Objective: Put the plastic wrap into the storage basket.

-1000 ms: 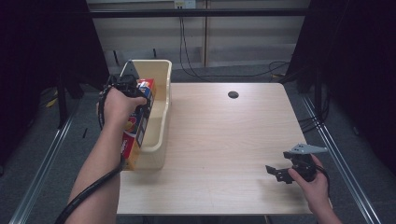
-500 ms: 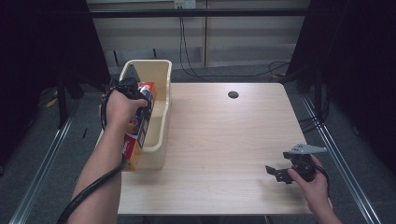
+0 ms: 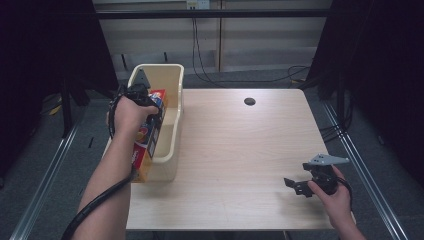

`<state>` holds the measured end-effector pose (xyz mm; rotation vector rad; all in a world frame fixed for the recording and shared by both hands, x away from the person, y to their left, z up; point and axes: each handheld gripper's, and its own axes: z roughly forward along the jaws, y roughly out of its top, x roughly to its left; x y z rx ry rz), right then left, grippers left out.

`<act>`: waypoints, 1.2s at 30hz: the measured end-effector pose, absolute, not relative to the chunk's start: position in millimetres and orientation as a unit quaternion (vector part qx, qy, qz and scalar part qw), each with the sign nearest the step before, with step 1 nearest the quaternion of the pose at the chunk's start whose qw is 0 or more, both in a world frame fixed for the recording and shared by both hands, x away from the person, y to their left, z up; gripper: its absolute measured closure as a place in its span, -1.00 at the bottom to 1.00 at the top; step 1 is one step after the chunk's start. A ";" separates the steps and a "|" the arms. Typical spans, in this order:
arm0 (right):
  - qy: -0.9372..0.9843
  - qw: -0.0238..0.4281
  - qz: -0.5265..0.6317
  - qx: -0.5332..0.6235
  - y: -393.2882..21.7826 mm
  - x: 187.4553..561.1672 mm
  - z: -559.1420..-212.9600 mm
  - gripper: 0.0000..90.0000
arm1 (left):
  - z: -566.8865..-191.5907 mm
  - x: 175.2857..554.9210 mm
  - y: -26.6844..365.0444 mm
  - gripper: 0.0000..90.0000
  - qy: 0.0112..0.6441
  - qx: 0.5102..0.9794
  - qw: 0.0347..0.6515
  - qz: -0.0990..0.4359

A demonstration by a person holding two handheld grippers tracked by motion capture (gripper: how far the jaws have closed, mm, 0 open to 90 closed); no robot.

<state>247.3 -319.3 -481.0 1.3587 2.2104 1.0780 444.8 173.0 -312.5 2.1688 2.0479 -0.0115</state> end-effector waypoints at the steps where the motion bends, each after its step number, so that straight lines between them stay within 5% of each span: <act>1: 0.776 0.166 0.378 0.477 -319.4 247.4 -481.1 -0.94 | -312.9 444.9 173.4 -0.12 0.683 0.726 0.079 -0.002; 36: 0.778 0.163 0.377 0.476 -318.6 248.2 -482.4 -0.94 | -325.1 452.9 173.1 -0.12 0.693 0.718 0.063 -0.020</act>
